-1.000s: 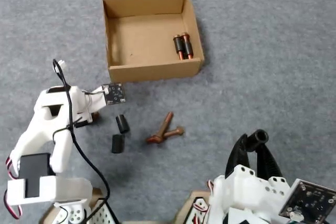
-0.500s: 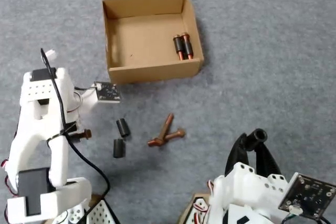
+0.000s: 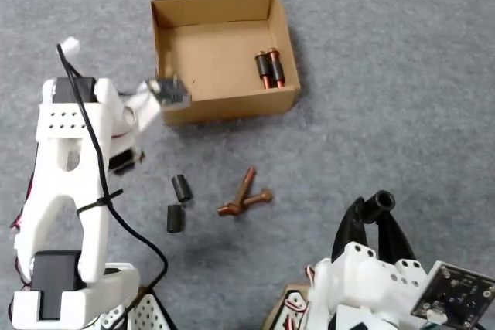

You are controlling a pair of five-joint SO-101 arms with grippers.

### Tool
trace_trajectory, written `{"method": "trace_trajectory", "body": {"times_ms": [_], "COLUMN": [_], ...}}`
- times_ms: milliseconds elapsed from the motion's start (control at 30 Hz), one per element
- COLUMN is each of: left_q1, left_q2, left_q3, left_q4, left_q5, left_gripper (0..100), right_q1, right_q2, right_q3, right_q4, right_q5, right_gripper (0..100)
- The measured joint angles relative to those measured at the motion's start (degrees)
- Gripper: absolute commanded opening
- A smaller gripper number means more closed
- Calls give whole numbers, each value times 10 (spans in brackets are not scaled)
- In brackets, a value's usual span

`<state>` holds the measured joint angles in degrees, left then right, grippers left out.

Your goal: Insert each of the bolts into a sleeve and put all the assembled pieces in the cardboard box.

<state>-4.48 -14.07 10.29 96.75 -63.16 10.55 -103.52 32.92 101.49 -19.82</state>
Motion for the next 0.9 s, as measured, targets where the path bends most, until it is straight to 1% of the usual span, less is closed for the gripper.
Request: {"method": "trace_trajectory", "body": {"times_ms": [133, 267, 333, 433, 567, 700, 800, 900], "left_q1": [3, 3, 3, 3, -8, -7, 1, 25], "left_q2": [0, 1, 1, -5, -46, -119, -176, -229], "left_q3": [-59, -107, -133, -166, -192, -193, -170, -125], "left_q4": [3, 13, 30, 33, 33, 33, 33, 33], "left_q5": [161, 281, 332, 406, 521, 614, 673, 713], "left_gripper": [19, 19, 19, 19, 19, 19, 19, 19], "right_q1": [0, -6, -33, -94, -171, -229, -268, -306], "right_q2": [0, 4, 23, 72, 148, 216, 253, 287], "right_q3": [0, 0, -3, -18, -46, -70, -79, -79], "right_q4": [-11, -30, -31, -31, -31, -31, -31, -31], "right_q5": [23, 44, 46, 38, 26, 26, 26, 33], "right_gripper": [2, 2, 1, 1, 1, 1, 1, 1]}}
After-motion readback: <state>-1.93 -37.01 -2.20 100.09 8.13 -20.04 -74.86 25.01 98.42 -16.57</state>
